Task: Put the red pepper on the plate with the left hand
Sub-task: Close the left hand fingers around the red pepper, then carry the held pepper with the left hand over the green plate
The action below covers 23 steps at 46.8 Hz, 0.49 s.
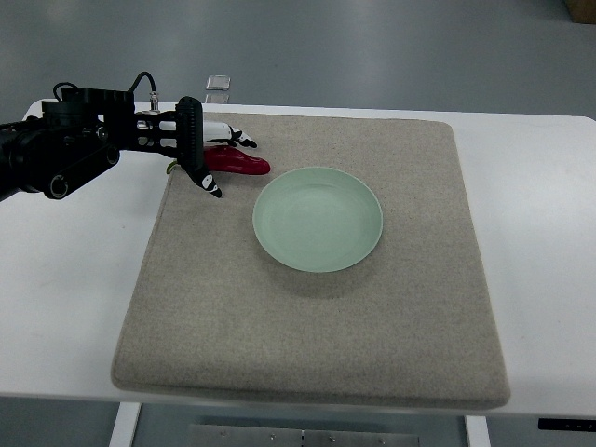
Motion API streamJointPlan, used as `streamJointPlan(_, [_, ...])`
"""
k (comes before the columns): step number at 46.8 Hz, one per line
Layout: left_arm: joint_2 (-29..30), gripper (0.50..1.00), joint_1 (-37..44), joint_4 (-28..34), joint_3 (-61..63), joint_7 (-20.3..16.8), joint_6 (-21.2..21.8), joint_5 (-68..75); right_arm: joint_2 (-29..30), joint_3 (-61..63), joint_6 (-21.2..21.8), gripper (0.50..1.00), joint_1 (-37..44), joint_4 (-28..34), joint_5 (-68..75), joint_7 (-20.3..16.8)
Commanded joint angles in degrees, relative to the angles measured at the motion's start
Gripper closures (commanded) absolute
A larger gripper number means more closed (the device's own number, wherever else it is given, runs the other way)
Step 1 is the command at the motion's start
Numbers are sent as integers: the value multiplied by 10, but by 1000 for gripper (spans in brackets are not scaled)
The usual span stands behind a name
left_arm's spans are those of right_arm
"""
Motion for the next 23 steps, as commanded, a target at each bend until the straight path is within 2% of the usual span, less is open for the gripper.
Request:
streamJointPlan(1, [0,701,0,0,1,2,0,2,0,0,0,572,-1,0,0,0])
streamJointPlan(6, [0,793,0,0,1,3,3,2,0,0,0,572,0,0,0,0])
streamJointPlan(9, [-3,814,0,0,1,3,3,3,0,0,0,572,0,0,0,0])
streamJointPlan(11, [-4,870,0,1,2,3,3,3,0,0,0,572,0,0,0,0])
streamJointPlan(15, [-4,921,0,1,2,3,5,3,0,0,0,572,-1,0,0,0])
streamJointPlan(19, [-4,996,0,0,2,3,6,3,0,0,0,572,-1,0,0,0])
streamJointPlan(23, [-5,1000,0,1,2,3,6,3,0,0,0,572,0,0,0,0])
